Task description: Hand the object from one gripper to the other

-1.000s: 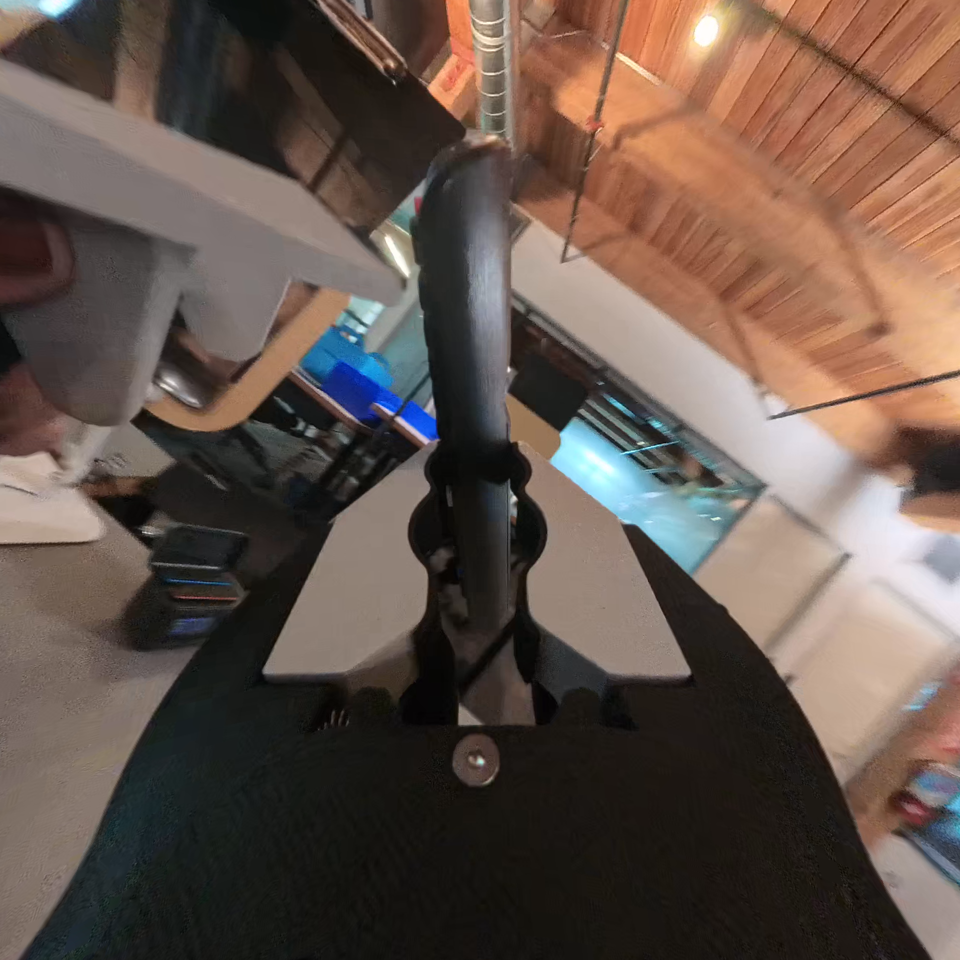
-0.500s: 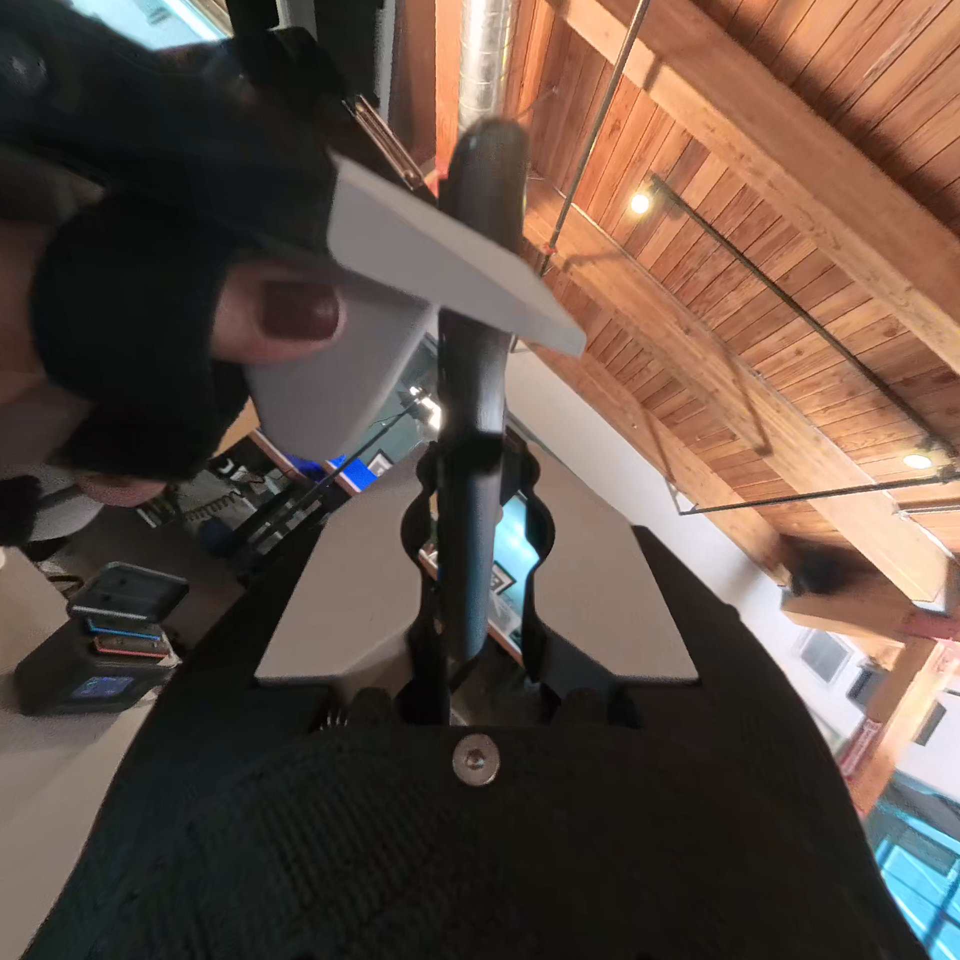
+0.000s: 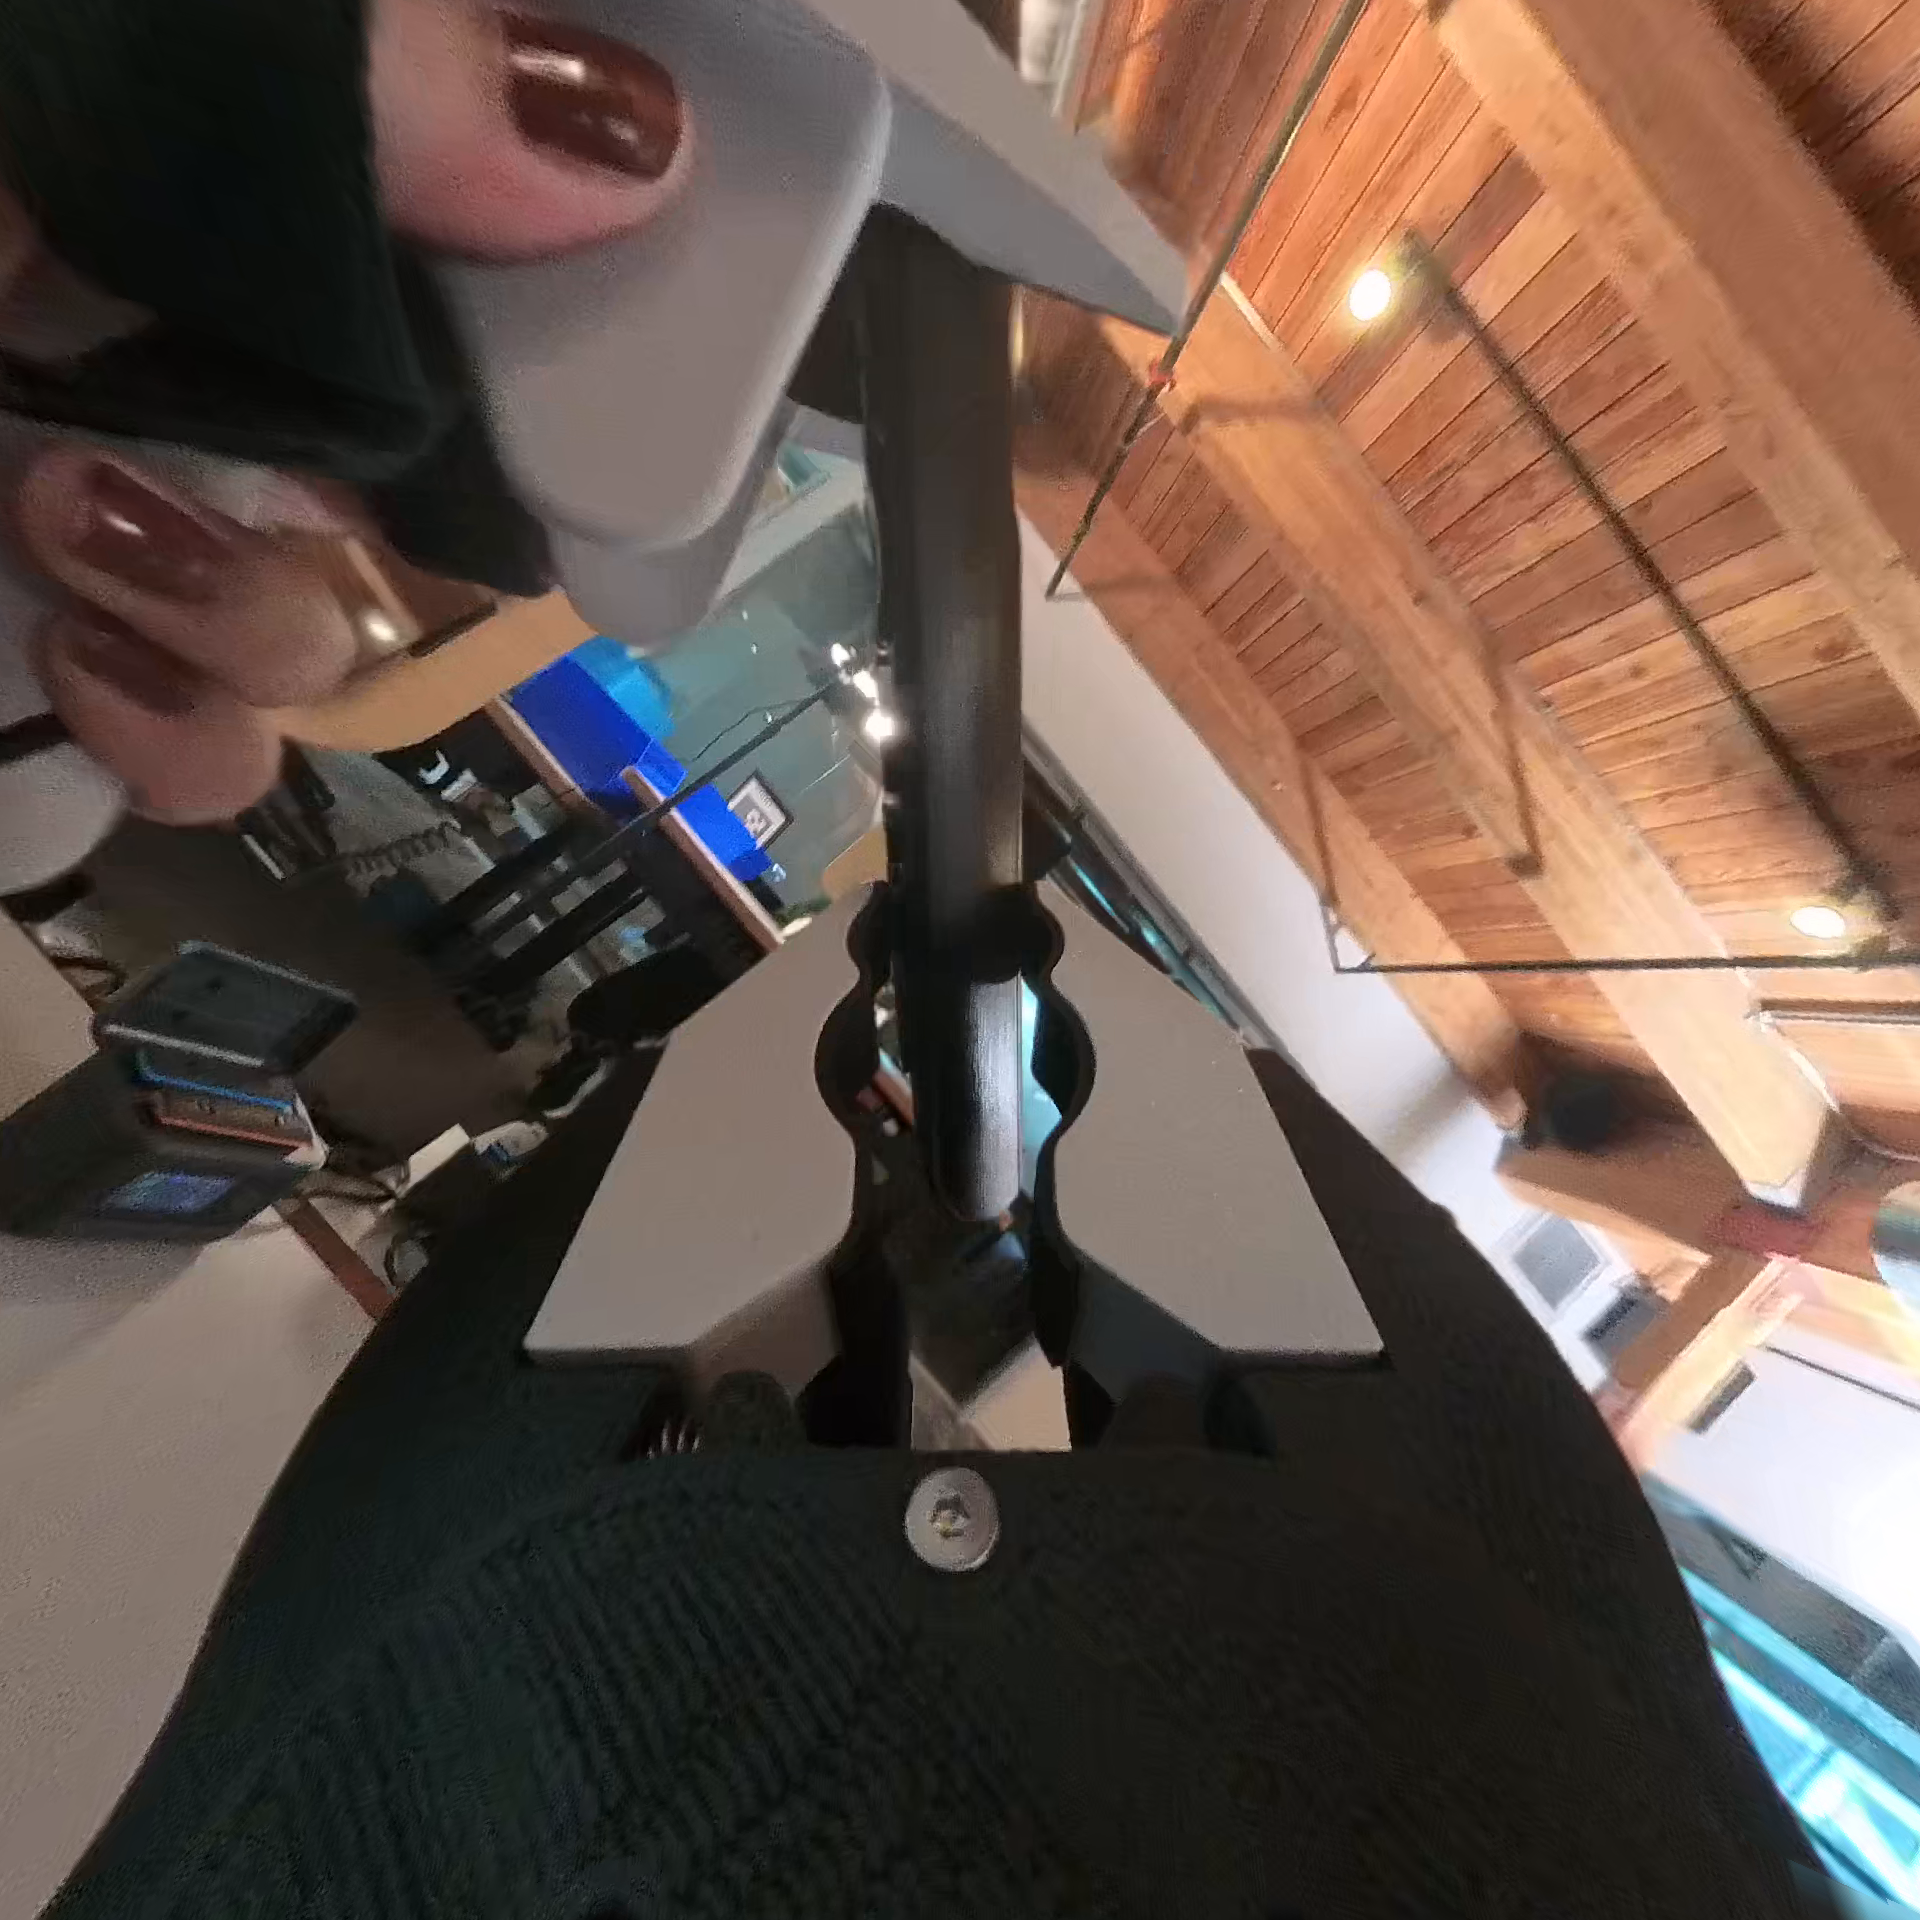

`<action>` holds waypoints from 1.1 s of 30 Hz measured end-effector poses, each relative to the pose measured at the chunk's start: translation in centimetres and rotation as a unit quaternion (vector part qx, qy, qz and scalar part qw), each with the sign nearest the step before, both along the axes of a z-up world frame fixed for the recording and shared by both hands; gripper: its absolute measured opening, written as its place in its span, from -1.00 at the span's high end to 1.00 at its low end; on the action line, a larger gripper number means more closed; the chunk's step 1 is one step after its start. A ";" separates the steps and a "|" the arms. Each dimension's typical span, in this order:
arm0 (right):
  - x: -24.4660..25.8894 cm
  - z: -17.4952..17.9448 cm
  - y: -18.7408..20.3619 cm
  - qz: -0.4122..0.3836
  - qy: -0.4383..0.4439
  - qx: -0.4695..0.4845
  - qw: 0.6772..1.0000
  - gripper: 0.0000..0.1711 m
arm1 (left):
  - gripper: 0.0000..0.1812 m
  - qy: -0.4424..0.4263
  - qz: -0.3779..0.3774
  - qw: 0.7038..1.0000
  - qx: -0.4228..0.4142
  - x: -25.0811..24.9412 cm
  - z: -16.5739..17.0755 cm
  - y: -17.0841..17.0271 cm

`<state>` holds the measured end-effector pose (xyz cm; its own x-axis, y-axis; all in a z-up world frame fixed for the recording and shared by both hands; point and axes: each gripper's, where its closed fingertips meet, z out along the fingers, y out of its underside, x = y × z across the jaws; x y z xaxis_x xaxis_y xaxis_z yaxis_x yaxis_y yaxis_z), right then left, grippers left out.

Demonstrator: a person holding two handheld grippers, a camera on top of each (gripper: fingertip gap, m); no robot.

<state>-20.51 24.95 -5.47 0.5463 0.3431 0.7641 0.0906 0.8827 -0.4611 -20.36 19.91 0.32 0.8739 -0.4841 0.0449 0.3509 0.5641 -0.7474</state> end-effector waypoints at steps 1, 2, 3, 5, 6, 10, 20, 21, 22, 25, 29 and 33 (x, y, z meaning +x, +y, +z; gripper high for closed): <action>0.1 0.0 0.5 -0.016 -0.002 -0.001 1.000 0.74 | 0.45 -0.003 0.010 1.000 -0.012 -0.5 -0.2 0.2; 0.3 -0.1 1.1 -0.041 -0.006 0.008 0.999 0.74 | 0.33 -0.008 0.029 0.999 -0.026 -1.3 -0.4 0.5; 0.5 -0.1 1.7 -0.066 -0.008 0.022 0.998 0.74 | 0.20 -0.015 0.049 0.997 -0.051 -2.0 -0.6 0.9; 1.3 0.2 2.5 -0.117 -0.002 0.068 0.991 0.74 | 0.08 -0.028 0.063 0.989 -0.131 -3.0 -1.7 2.1; 1.8 0.5 2.5 -0.142 0.010 0.104 0.984 0.74 | -0.01 -0.031 0.045 0.983 -0.174 -2.8 -2.4 2.7; 2.8 1.2 1.6 -0.208 0.044 0.220 0.952 0.74 | 0.25 -0.058 -0.087 0.970 -0.218 0.1 -2.9 3.2; 1.3 0.0 -1.4 0.122 -0.002 -0.006 0.993 0.10 | 0.77 -0.009 -0.039 0.998 -0.059 -0.8 -0.9 0.9; 1.6 0.3 -1.7 0.184 0.003 -0.068 0.980 0.05 | 0.77 0.003 -0.037 0.998 -0.042 -0.8 -0.7 0.4; 2.0 0.8 -1.7 0.241 0.014 -0.133 0.961 0.05 | 0.78 0.011 -0.040 0.999 -0.024 -0.7 -0.5 -0.1; 2.2 0.5 -1.1 0.384 -0.012 -0.360 0.850 0.13 | 0.77 0.033 -0.082 0.996 0.026 0.0 -0.2 -1.7; 3.9 -0.1 -4.2 0.577 -0.106 -0.505 0.633 0.43 | 0.77 0.067 -0.144 0.985 0.065 1.4 -0.4 -3.2; 4.5 -0.8 -4.6 0.577 -0.126 -0.487 0.643 0.74 | 0.77 0.090 -0.159 0.981 0.061 2.2 -0.9 -3.2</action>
